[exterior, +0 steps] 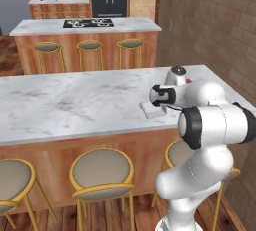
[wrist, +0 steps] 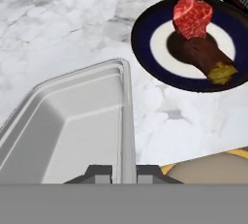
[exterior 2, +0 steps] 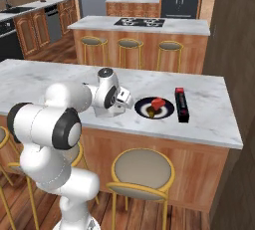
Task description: Retrieve the tupperware and aluminum foil from the cabinet and place them on the dining counter near the plate with steak and sweet potato to prepare for storing leftovers.
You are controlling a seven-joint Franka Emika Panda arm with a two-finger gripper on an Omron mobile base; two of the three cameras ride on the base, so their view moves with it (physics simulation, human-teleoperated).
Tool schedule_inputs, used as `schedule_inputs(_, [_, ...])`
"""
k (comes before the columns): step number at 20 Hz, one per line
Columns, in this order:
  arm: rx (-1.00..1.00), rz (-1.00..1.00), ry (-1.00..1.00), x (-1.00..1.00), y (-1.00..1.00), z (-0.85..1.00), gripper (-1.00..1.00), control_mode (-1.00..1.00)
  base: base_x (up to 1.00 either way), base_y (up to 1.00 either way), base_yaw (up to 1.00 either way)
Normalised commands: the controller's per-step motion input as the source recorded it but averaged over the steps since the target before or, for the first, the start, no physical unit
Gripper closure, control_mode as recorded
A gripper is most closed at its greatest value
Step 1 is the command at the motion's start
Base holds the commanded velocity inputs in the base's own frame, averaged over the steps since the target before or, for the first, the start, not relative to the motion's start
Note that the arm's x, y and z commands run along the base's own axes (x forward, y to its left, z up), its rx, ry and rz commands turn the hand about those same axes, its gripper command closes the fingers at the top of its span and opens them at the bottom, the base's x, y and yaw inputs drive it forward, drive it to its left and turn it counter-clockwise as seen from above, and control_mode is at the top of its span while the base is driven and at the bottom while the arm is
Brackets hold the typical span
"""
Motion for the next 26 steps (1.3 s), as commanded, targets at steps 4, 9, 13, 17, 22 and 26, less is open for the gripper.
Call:
schedule_inputs(4, [0.00, 0.00, -0.05, 0.48, -0.23, -0.26, 1.00, -1.00, 0.00, 0.00, 0.00])
schedule_inputs(9, [0.00, 0.00, -0.05, 0.50, -0.10, -0.33, 1.00, -1.00, 0.00, 0.00, 0.00])
schedule_inputs(13, [0.00, 0.00, -0.04, 0.62, 0.00, -0.32, 1.00, -1.00, 0.00, 0.00, 0.00])
schedule_inputs(17, [0.00, 0.00, -0.03, 0.72, -0.04, -0.29, 1.00, -1.00, 0.00, 0.00, 0.00])
schedule_inputs(22, [0.00, 0.00, -0.01, 0.56, -0.09, -0.11, -1.00, -1.00, 0.00, 0.00, 0.00])
schedule_inputs(26, [0.00, 0.03, -0.11, 0.02, -0.23, 0.42, -1.00, -1.00, 0.00, 0.00, 0.00])
